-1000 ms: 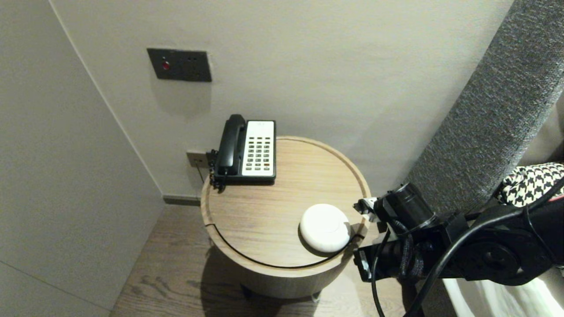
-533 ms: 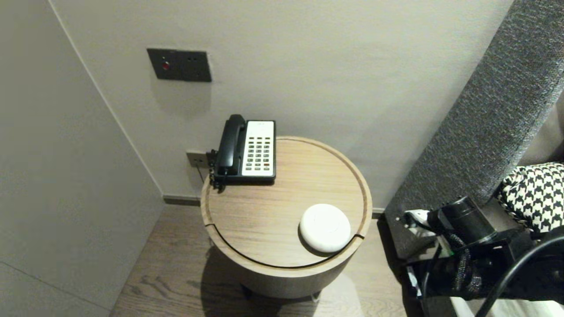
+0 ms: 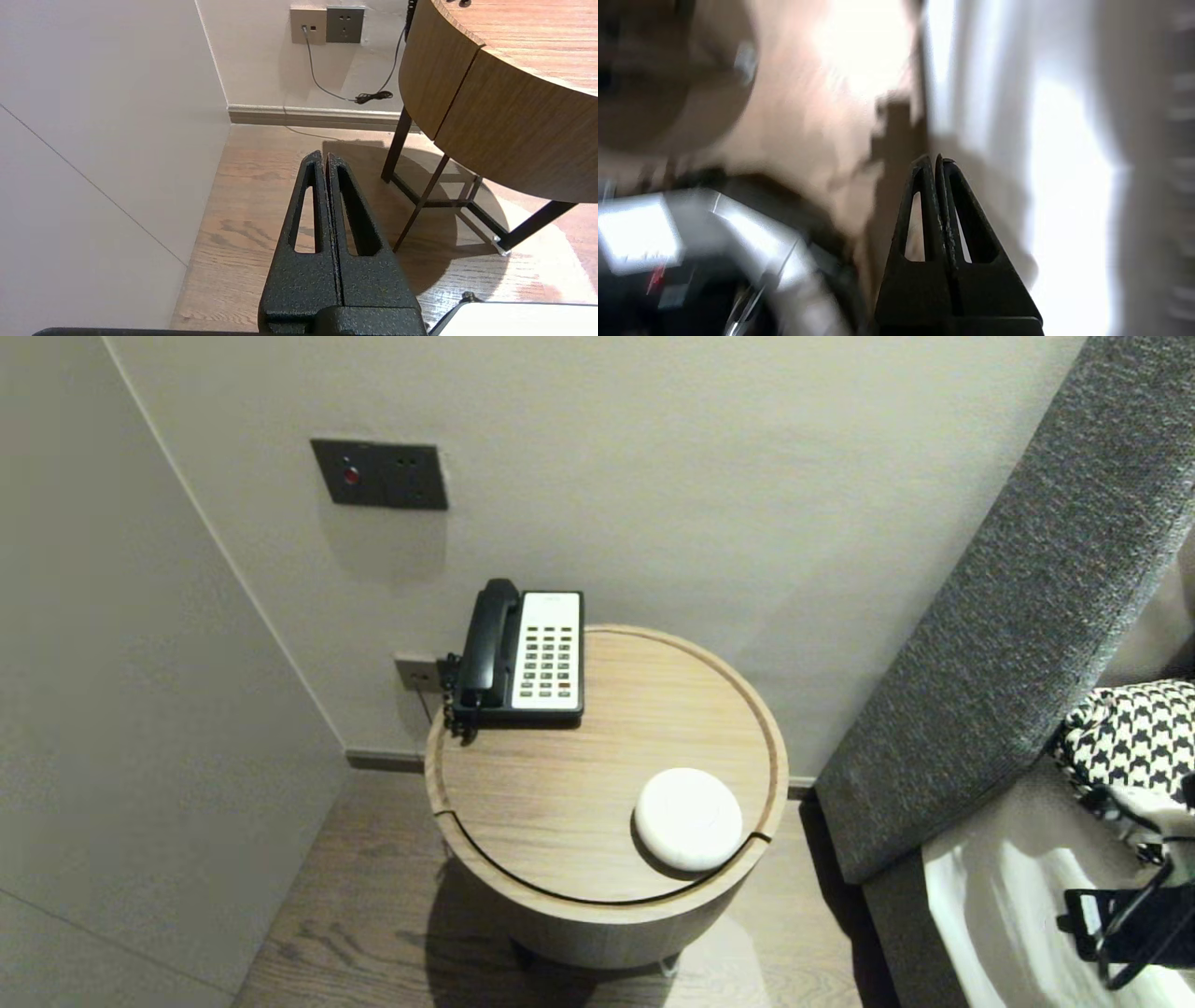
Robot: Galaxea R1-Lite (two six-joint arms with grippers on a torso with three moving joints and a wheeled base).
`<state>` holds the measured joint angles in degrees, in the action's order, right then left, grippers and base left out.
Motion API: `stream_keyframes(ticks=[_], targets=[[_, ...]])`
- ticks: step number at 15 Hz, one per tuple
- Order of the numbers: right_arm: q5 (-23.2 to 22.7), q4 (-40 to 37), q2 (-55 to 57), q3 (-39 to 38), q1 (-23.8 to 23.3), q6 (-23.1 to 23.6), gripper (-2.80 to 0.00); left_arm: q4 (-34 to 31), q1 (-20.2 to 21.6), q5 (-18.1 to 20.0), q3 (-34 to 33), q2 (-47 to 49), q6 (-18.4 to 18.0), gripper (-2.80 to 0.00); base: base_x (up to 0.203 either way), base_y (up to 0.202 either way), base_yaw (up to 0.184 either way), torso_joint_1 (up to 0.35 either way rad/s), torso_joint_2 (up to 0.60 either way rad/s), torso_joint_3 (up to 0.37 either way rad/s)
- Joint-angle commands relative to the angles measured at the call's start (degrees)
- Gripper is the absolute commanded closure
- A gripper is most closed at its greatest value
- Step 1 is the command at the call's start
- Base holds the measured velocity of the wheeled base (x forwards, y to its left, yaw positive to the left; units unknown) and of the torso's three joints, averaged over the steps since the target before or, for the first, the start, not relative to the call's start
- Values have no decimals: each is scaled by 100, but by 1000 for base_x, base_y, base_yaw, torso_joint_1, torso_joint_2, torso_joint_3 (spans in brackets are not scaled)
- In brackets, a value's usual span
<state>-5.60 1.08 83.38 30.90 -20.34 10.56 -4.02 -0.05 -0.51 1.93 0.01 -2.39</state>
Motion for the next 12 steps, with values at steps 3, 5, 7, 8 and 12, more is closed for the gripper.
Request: stream_keyframes(ticks=[3,5,7,8,12], targets=[[-418,-23,-1052,841,-795,247,0,-3,5,-2,1,-1,-7,0,0,0,0,0,0,0],[-500,-22,-1611,1230,-744,34,0,-3,5,-2,1,-1,-7,0,0,0,0,0,0,0],[-537,-27,-2063,1521,-682,-173,0,-3,-3,-2,1,-1,-7,0,0,0,0,0,0,0],[-543,-33,-2321,1577,-669,-220,0,-3,5,-2,1,-1,-7,0,0,0,0,0,0,0],[-639,-227,-3338,1452,-399,-252,0,-3,4,-2,1,-1,-6,0,0,0,0,0,0,0]])
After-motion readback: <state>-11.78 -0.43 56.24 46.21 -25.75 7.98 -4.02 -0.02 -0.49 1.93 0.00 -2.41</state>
